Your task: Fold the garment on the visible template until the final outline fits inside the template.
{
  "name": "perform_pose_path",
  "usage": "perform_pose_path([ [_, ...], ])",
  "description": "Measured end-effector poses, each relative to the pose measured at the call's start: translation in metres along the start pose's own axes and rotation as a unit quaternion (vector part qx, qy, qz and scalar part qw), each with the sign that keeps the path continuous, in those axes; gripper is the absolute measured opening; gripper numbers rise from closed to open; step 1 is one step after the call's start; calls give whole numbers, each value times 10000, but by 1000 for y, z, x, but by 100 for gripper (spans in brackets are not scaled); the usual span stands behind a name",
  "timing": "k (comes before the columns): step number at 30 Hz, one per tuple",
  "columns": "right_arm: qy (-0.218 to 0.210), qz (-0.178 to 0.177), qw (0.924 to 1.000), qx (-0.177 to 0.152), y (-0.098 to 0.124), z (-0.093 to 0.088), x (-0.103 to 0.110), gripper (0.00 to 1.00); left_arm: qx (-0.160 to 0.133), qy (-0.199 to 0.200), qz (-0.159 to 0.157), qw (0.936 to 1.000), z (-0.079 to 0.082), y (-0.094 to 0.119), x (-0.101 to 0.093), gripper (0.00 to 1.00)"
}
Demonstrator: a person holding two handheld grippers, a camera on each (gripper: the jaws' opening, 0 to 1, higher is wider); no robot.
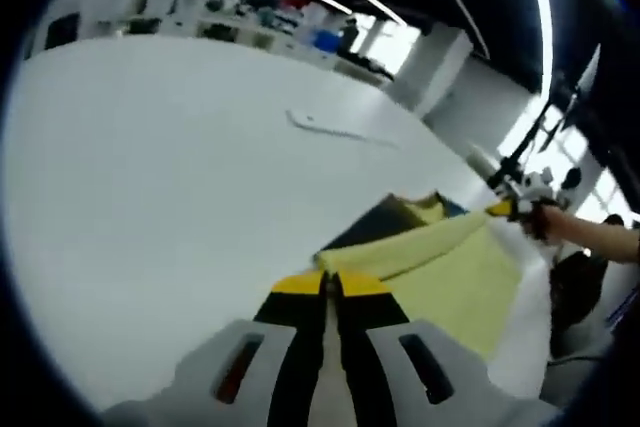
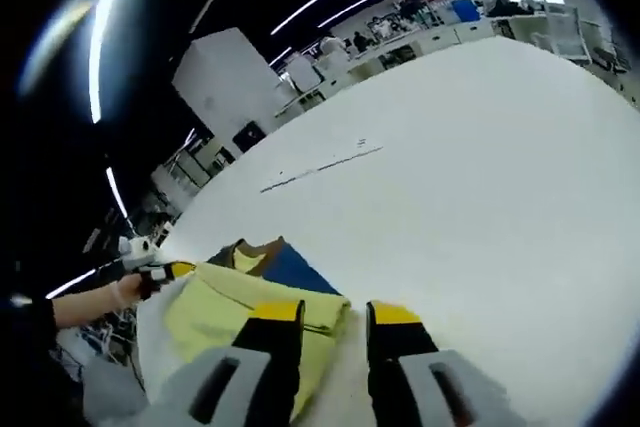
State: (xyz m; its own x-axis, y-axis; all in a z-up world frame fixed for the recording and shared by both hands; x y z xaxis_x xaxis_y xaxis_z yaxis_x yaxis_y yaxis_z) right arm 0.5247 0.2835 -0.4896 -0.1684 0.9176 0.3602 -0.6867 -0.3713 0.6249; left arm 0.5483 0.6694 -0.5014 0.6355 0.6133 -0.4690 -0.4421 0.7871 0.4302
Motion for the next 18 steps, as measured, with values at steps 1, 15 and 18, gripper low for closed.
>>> perform_pose_path([
  [1, 363, -4, 9992, -138, 4, 3, 1, 28, 75, -145, 19, 9999, 1, 3, -1, 5],
  [15, 3490, -267, 9365, -231, 13, -2, 2, 50, 1375, -3089, 19, 9411, 11, 11, -18, 32],
  [18, 3985, -246, 9163, -313, 12, -1, 6, 48, 1668, -3678, 75, 9148, 12, 8, -18, 29],
])
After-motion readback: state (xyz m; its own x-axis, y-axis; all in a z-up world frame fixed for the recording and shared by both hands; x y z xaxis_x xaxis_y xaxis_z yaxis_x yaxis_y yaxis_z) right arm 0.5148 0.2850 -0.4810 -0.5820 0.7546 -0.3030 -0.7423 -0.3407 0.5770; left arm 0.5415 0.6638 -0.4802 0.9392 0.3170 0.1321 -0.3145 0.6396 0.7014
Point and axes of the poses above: the point that each gripper's makers call its tool centre point, and the gripper's own axes: y roughly backward along the fingers, x roughly to its left, z roughly out of its top, the point moved 2 cm from there along y, roughly backward along the fingers, and after that the axes turned 14 degrees about -z, right-handed, at the moved point
